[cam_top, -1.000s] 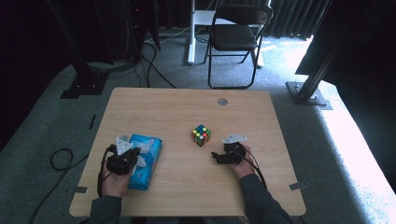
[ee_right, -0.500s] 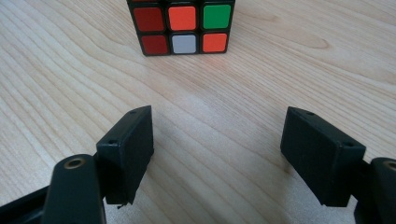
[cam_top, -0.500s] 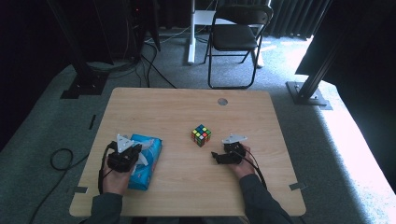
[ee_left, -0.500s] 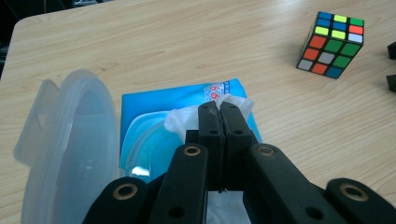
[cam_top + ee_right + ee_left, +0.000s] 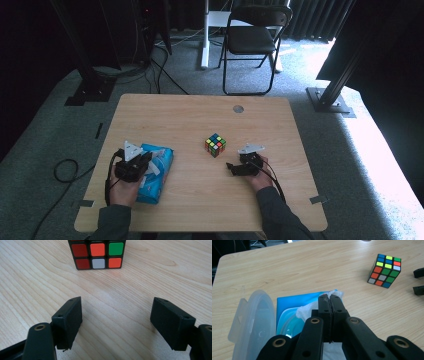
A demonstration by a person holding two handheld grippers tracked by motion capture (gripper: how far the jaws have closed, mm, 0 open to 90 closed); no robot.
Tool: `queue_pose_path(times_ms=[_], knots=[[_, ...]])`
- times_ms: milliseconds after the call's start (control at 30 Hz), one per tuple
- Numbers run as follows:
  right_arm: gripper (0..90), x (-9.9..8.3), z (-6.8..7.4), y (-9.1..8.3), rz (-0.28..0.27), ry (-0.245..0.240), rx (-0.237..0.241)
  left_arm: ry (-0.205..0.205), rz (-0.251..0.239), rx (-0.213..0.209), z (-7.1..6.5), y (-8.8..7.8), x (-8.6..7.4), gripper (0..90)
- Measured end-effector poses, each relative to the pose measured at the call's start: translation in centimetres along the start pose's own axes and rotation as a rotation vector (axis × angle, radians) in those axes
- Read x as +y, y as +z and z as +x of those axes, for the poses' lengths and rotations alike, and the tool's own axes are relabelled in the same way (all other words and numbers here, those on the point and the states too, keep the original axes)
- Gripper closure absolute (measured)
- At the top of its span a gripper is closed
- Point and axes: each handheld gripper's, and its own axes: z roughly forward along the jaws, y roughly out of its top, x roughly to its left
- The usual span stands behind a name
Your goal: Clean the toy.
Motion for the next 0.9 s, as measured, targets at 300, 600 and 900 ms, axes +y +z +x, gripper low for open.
queue_pose_path(times_ms=[300, 600, 900], knots=[[25.3, 0.0, 0.0, 0.0, 0.0, 0.0, -0.001, 0.002, -0.013, -0.006, 0.0, -0.4, 0.7, 89.2], [25.3, 0.0, 0.0, 0.0, -0.001, 0.003, -0.004, 0.004, -0.022, -0.014, 0.0, -0.4, 1.3, 89.3], [25.3, 0.0, 0.0, 0.0, -0.001, 0.003, -0.004, -0.001, -0.033, -0.027, 0.0, -0.5, 2.0, 89.3]])
